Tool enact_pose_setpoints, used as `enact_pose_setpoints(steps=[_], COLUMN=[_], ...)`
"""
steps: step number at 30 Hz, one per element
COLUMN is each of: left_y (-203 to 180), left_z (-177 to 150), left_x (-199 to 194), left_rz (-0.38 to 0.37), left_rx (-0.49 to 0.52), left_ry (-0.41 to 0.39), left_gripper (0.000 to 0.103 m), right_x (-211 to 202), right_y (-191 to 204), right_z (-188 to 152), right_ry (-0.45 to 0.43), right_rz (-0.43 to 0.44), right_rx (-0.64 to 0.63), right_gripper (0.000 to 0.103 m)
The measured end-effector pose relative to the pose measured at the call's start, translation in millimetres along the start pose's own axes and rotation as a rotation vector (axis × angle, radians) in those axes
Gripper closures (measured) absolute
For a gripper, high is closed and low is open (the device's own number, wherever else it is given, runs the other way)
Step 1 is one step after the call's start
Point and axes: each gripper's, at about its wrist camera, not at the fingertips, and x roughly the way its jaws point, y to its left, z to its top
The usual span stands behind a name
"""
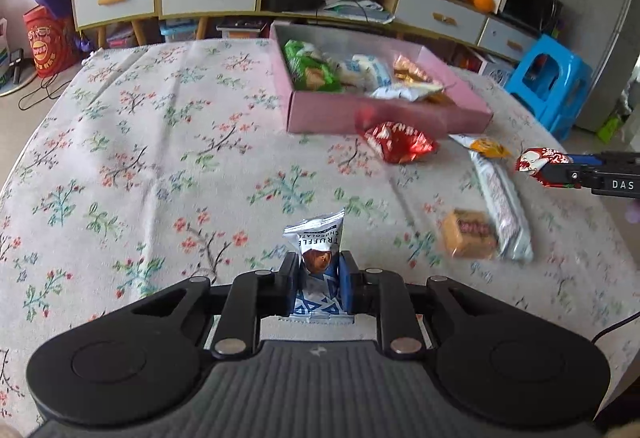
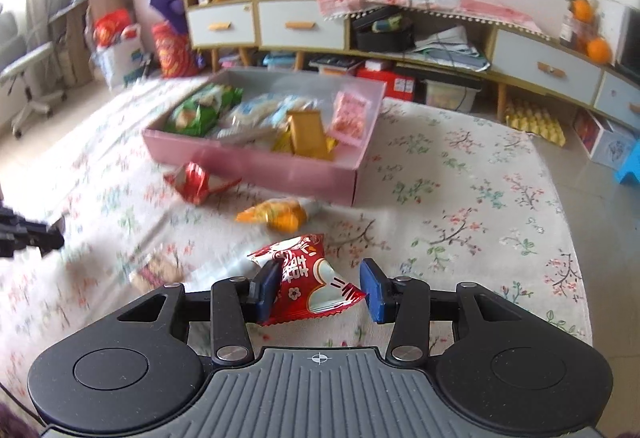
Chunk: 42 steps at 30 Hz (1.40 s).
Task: Organize snacks
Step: 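Carry both held candies into the pink box and open both tools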
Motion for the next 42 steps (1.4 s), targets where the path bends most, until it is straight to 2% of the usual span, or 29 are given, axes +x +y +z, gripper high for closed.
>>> enact_pose_setpoints(steps=[10, 14, 24, 34, 42], left_y=[-20.2, -29.0, -48.6, -50.6, -51.2], left_z=[28.9, 39.3, 65.5, 108.6, 147.9], left_x=[8.4, 17.6, 41.0, 66.9, 102.8], left_rz=[-0.022, -0.018, -0.017, 0.004, -0.075], left_rx=[-0.032, -0.061, -0.128, -0.128, -0.119], left_ry=[-0.048, -0.052, -0.063, -0.054, -0.055], left_gripper=[0.085, 0.084, 0.084, 0.084, 0.084], right_x=[0.8, 7.6, 34.0, 71.2, 89.9], right_y=[-10.3, -19.0, -33.8, -42.7, -51.9], right_z=[23.5, 33.1, 53.0, 65.3, 64.9], right_ry=[-0.033, -0.037, -0.05, -0.102, -0.115], right_rz=[-0.037, 0.009, 0.054, 0.12, 0.179], right_rx=[0.16, 0.281, 0.525, 0.713, 0.788], right_gripper=[0.06, 0.06, 0.06, 0.06, 0.059])
